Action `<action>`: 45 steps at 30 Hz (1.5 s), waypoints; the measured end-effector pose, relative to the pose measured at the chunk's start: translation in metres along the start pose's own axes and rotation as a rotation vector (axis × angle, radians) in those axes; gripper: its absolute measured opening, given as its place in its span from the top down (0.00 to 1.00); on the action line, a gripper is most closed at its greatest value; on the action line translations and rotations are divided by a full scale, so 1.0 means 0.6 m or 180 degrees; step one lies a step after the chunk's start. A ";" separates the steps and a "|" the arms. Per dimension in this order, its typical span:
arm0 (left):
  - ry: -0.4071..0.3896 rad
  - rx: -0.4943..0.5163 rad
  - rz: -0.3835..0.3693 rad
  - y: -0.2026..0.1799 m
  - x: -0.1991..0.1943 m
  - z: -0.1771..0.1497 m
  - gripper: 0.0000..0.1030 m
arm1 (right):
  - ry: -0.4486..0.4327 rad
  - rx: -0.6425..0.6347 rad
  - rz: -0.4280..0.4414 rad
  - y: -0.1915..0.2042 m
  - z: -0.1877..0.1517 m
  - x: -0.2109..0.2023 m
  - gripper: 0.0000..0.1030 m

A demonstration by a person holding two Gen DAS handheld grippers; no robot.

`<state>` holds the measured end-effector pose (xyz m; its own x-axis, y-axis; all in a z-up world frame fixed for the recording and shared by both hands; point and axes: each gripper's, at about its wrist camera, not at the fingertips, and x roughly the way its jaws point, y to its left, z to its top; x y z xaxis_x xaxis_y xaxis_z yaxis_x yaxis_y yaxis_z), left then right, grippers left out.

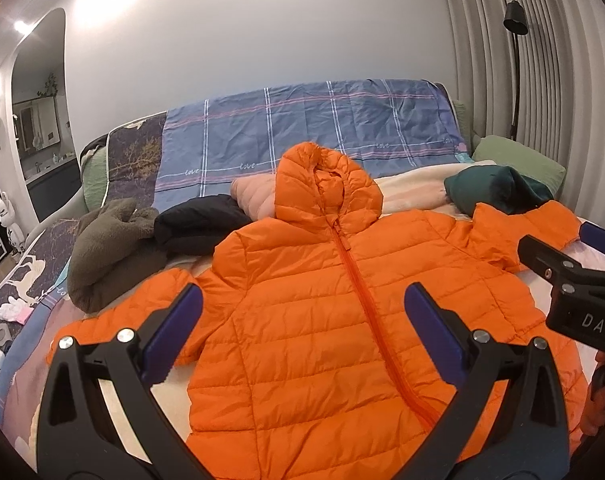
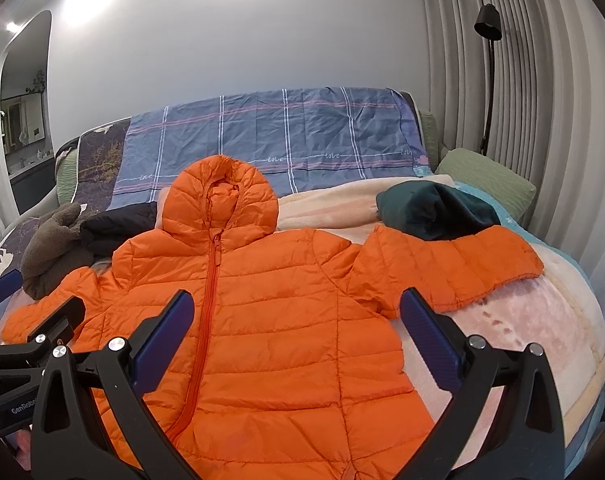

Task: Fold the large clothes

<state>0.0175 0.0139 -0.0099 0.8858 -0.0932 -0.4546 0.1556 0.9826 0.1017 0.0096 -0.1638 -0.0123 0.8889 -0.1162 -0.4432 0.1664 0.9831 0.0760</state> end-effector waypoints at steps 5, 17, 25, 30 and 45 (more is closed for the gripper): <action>-0.0016 0.0053 -0.0033 0.001 0.006 0.017 0.02 | -0.0040 -0.0124 -0.0021 0.005 0.015 -0.002 0.01; -0.0054 0.0008 -0.0144 0.011 0.031 0.055 0.02 | -0.0236 -0.0337 0.0010 0.016 0.047 0.018 0.01; 0.0087 0.0043 -0.0108 0.048 0.163 0.134 0.25 | 0.0267 -0.0630 0.0200 -0.013 0.098 0.215 0.01; 0.0372 0.0030 -0.0198 0.061 0.308 0.176 0.25 | 0.0749 -0.0221 0.0953 -0.036 0.151 0.373 0.15; 0.0956 -0.0282 -0.0345 0.103 0.655 0.252 0.16 | 0.1693 0.0879 0.1787 0.008 0.187 0.796 0.15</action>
<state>0.4414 0.0138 -0.0484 0.6956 -0.1592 -0.7006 0.1915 0.9809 -0.0328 0.4829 -0.2302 -0.1231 0.5612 0.5336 -0.6327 -0.0823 0.7966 0.5988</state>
